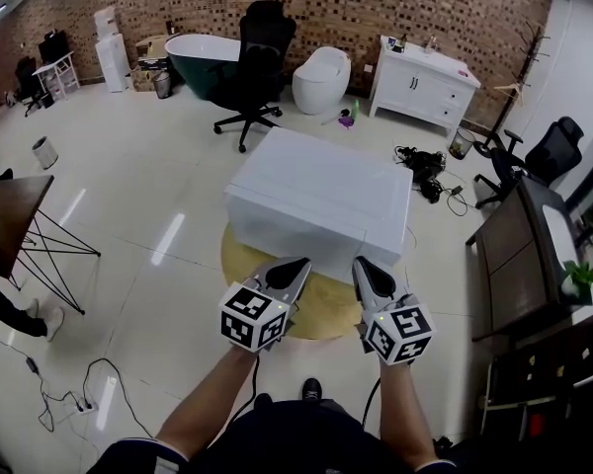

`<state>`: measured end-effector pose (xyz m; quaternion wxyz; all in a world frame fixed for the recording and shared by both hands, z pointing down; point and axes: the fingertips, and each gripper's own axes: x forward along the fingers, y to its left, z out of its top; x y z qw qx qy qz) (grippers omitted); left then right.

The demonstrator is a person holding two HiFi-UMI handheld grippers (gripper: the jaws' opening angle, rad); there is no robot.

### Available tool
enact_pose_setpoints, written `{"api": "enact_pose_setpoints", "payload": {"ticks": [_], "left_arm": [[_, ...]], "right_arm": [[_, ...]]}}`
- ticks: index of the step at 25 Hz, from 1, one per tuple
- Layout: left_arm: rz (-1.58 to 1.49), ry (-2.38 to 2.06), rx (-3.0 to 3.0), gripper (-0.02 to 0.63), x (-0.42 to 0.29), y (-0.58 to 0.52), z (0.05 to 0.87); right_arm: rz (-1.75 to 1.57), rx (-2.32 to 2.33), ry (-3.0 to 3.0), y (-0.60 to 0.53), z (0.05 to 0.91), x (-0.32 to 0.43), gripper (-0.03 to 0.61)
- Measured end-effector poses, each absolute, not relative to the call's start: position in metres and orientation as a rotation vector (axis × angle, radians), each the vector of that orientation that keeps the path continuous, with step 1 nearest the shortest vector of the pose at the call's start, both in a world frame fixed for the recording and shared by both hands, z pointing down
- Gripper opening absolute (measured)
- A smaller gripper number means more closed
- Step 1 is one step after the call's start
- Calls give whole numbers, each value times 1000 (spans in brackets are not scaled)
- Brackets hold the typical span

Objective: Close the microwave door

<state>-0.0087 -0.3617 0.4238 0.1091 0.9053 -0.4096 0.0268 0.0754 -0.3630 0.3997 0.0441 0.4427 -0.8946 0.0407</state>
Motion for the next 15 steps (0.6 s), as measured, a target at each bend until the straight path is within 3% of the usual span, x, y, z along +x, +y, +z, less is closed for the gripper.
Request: {"api": "enact_pose_setpoints", "payload": {"ticks": [15], "left_arm": [[79,-1200,2656,11,-10,-358,425]], "right_arm": [[126,1344,-2725,-361,401,71,0]]}}
